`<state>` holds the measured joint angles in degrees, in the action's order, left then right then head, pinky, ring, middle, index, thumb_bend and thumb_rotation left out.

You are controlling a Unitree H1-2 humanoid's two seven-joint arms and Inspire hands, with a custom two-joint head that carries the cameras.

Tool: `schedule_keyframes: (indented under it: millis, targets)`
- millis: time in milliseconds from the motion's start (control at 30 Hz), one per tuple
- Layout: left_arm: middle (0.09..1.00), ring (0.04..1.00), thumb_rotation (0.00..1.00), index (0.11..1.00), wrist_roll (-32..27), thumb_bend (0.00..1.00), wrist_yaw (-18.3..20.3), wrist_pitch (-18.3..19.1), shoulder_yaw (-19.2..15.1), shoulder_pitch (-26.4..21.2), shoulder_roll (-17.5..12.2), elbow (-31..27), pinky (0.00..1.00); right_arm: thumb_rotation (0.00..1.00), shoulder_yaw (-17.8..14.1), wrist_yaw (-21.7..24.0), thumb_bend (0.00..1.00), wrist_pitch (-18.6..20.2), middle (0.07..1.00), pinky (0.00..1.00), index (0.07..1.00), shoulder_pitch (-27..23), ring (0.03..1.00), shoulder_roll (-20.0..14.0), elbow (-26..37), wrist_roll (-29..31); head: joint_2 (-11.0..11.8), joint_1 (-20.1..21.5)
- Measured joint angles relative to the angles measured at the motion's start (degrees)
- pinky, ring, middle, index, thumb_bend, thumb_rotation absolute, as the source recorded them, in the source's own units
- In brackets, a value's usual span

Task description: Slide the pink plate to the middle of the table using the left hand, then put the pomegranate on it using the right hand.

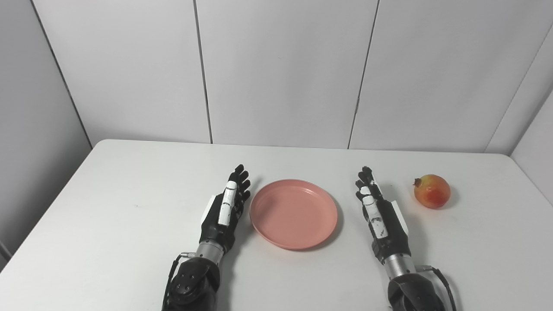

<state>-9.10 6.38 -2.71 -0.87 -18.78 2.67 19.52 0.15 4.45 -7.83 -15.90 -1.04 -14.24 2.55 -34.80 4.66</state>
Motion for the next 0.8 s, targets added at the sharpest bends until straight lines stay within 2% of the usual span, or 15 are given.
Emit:
schedule_keyframes:
  millis: [100, 300, 367, 467, 567, 633, 800]
  targets:
    - [1.000, 1.000, 1.00, 1.000, 0.7, 0.57, -0.7, -0.6, -0.1, -0.7, 0.0, 1.1, 1.00, 0.87, -0.3, -0.5, 0.66, 0.0, 0.984, 1.00, 1.000, -0.2, 0.986, -0.7, 1.8, -0.8, -0.2, 0.2]
    - [1.000, 1.000, 1.00, 1.000, 0.8, 0.58, -1.1, -1.6, -0.3, -1.4, -0.1, 2.4, 1.00, 0.85, -1.5, -2.3, 0.75, 0.0, 1.000, 1.00, 1.000, -1.6, 0.998, -3.5, 4.8, -3.8, -0.3, 0.5]
    - [1.000, 1.000, 1.00, 1.000, 0.8, 0.58, -1.1, -1.8, -0.3, -1.6, -0.2, 2.7, 1.00, 0.85, -1.6, -3.6, 0.74, 0.0, 0.990, 0.99, 0.998, -2.4, 0.982, -4.7, 4.8, -6.4, -0.4, 0.9]
    - [1.000, 1.000, 1.00, 1.000, 0.8, 0.57, -1.1, -2.0, -0.4, -2.1, -0.2, 3.4, 1.00, 0.81, -1.8, -6.2, 0.70, 0.0, 0.956, 0.92, 0.980, -3.1, 0.936, -6.2, 4.9, -11.1, -0.4, 1.4]
    - [1.000, 1.000, 1.00, 1.000, 0.7, 0.56, -1.1, -2.0, -0.5, -2.1, -0.1, 3.4, 1.00, 0.76, -2.3, -7.8, 0.70, 0.0, 0.945, 0.90, 0.972, -3.3, 0.930, -7.5, 5.2, -14.3, -0.4, 1.8]
    - [1.000, 1.000, 1.00, 1.000, 0.7, 0.57, -1.1, -2.0, -0.6, -2.2, -0.2, 3.5, 1.00, 0.67, -2.6, -8.6, 0.75, 1.4, 0.939, 0.88, 0.959, -3.5, 0.914, -8.6, 5.8, -16.2, -0.4, 2.2]
    - [1.000, 1.000, 1.00, 1.000, 0.5, 0.57, -1.1, -2.0, -0.9, -2.3, -0.2, 3.7, 1.00, 0.61, -3.3, -9.7, 0.81, 5.2, 0.929, 0.86, 0.952, -4.6, 0.904, -11.6, 6.2, -20.8, -0.1, 3.7]
